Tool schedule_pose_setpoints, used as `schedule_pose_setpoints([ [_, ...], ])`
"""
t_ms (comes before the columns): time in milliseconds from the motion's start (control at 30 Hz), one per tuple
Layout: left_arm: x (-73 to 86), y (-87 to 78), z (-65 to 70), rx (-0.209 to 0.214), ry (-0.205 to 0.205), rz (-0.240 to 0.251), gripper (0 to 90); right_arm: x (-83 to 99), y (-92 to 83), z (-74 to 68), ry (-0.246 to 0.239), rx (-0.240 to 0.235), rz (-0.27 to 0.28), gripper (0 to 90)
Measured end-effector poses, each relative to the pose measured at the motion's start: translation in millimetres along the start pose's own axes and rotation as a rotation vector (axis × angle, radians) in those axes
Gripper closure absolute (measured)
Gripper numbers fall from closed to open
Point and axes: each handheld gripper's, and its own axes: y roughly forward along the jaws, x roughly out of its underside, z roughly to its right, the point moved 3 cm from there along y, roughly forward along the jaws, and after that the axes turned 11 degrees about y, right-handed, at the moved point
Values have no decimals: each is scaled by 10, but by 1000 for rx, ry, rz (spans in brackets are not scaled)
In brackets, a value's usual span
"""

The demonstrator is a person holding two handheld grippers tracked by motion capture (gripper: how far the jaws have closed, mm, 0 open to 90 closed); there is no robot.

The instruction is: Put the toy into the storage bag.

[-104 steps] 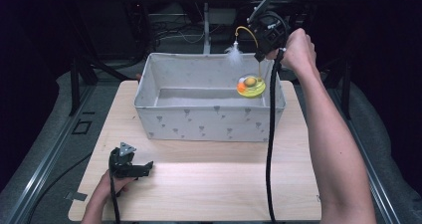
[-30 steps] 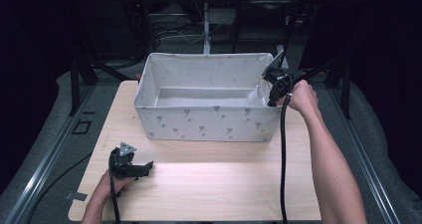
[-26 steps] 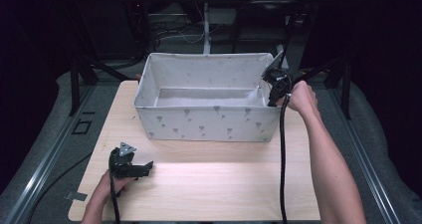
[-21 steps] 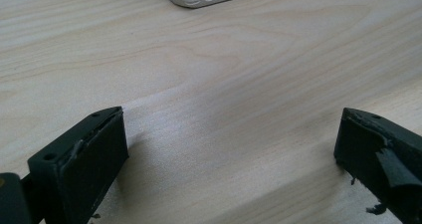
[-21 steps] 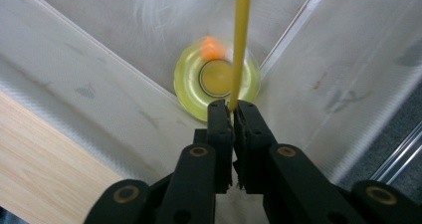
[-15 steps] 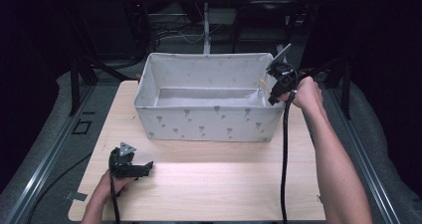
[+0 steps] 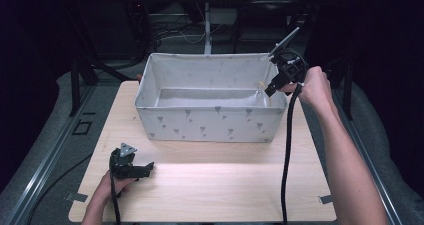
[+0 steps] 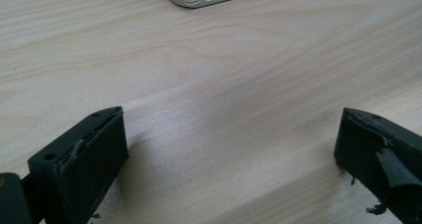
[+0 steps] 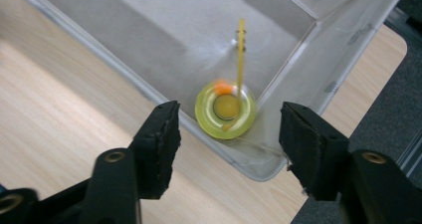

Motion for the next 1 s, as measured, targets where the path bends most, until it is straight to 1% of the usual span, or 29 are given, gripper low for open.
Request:
schedule_pose_setpoints([
  [67, 0, 0, 0, 0, 0, 0, 3, 6, -52, -79, -15, -6, 16, 357],
  [133, 0, 0, 0, 0, 0, 0, 3, 21, -85, -161, -36, -6, 19, 304],
  [233, 0, 0, 0, 0, 0, 0, 3, 54, -124, -291, -71, -22, 27, 221],
  [267, 0, 0, 0, 0, 0, 0, 3, 54, -124, -291, -71, -22, 27, 221],
  [300, 0, 0, 0, 0, 0, 0, 3, 80, -143, -378, -93, -31, 30, 188],
  [367, 0, 0, 1, 0, 0, 0, 3, 109, -159, -466, -112, -46, 43, 153],
  [400, 0, 0, 0, 0, 0, 0, 3, 125, -164, -505, -125, -49, 46, 150],
  [433, 0, 0, 0, 0, 0, 0, 3, 125, -164, -505, -125, -49, 46, 150],
  [467, 0, 3, 1, -5, -1, 3, 3, 156, -171, -584, -147, -52, 51, 142],
  [533, 0, 3, 1, -5, -1, 3, 3, 188, -169, -657, -170, -58, 59, 127],
  [667, 0, 4, 3, -4, -3, 4, 3, 266, -138, -798, -211, -70, 62, 83],
  [833, 0, 4, 0, -6, 1, 4, 3, 375, -58, -946, -257, -81, 64, 32],
  [933, 0, 4, 0, -6, 1, 5, 3, 455, 14, -1030, -277, -95, 67, 20],
  [1000, 0, 4, 0, -6, 1, 4, 3, 507, 58, -1080, -295, -94, 61, 10],
])
